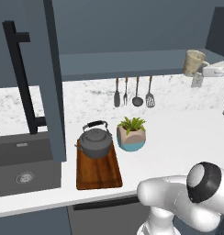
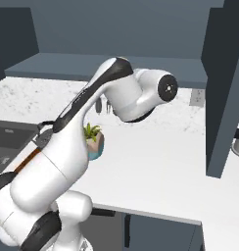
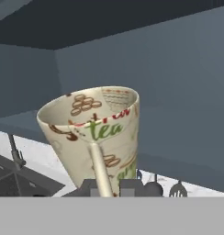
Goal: Pick the kettle from the counter and place it on the tray. Then pick the mug from the cabinet and place it on the tray. Then close the cabinet doors.
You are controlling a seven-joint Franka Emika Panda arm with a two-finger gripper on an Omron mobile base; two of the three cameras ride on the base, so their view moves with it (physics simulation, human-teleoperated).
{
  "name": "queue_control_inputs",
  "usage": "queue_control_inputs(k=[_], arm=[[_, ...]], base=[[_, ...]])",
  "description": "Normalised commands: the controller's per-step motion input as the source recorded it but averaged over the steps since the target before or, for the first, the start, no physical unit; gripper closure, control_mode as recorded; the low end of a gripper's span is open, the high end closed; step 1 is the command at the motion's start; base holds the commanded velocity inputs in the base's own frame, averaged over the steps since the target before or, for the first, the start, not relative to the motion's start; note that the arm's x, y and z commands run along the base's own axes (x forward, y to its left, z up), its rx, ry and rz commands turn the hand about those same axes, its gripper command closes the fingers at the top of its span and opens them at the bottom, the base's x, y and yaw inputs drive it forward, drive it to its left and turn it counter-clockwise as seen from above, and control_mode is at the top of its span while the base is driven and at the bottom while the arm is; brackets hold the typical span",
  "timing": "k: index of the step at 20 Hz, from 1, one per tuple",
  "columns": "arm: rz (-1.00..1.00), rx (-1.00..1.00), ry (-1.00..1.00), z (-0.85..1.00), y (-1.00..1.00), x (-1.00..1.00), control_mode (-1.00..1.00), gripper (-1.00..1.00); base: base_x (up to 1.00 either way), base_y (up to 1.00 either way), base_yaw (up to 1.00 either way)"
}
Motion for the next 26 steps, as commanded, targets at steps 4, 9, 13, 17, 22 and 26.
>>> queue_control_inputs(k=[4, 9, 13, 17, 22, 26], arm=[[0.00, -0.15, -0.04, -0.35, 0.65, -1.00, -1.00, 1.00], [0.00, -0.16, -0.01, -0.41, 0.79, -0.99, -1.00, 1.00], [0.00, -0.11, 0.00, -0.37, 0.86, -0.84, -1.00, 1.00], [0.00, -0.12, 0.04, -0.44, 0.97, -0.42, -1.00, 1.00], [0.01, -0.02, 0.16, -0.42, 0.88, 0.12, -1.00, 1.00], [0.19, -0.04, 0.06, -0.70, 0.81, 0.03, -1.00, 1.00]], base=[[0.00, 0.00, 0.00], [0.00, 0.00, 0.00], [0.00, 0.00, 0.00], [0.00, 0.00, 0.00], [0.00, 0.00, 0.00], [0.00, 0.00, 0.00]])
